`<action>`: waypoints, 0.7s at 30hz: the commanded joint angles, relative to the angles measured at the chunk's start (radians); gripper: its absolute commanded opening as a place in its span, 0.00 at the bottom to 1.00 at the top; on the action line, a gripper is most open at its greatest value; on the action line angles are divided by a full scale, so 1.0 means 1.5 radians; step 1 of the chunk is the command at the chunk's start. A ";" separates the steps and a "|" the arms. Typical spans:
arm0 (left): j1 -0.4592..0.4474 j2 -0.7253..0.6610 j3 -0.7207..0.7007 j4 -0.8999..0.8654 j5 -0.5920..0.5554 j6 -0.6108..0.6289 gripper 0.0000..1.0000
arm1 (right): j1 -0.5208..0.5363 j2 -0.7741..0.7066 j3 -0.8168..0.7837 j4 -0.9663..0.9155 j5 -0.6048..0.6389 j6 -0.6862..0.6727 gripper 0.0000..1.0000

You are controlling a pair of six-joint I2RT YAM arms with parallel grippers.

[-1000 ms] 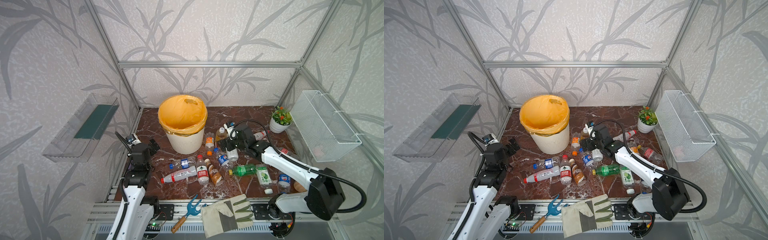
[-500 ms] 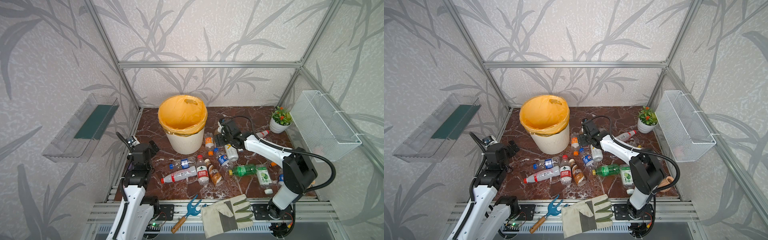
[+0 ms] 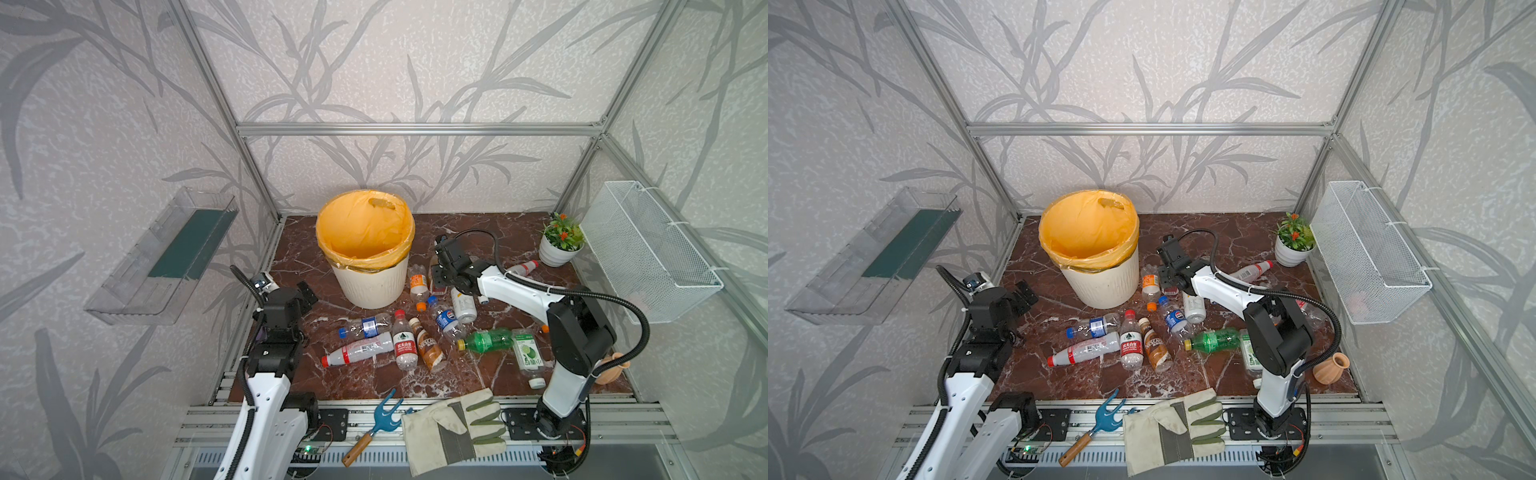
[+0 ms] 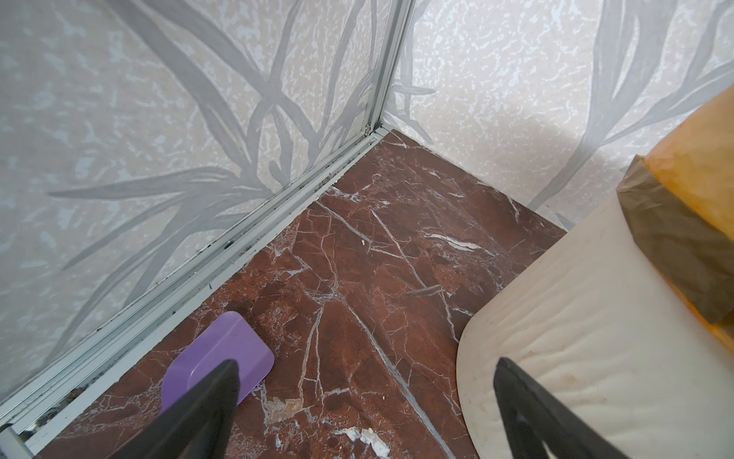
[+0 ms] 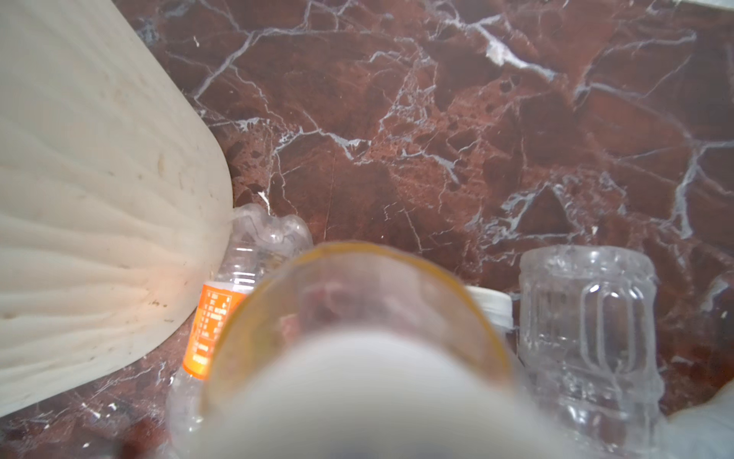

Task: Throw the plastic bottles in the bin
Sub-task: Pick up the plastic bottle from the center of the table.

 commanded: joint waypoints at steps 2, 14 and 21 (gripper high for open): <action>-0.001 -0.009 0.013 -0.006 -0.016 -0.008 0.99 | 0.003 -0.059 -0.017 0.022 0.010 0.014 0.38; -0.001 -0.004 0.020 0.000 0.012 -0.011 0.99 | -0.073 -0.283 -0.052 0.014 -0.038 0.010 0.45; -0.001 -0.007 0.033 -0.012 0.030 -0.007 0.99 | -0.206 -0.356 -0.014 0.009 -0.157 0.030 0.50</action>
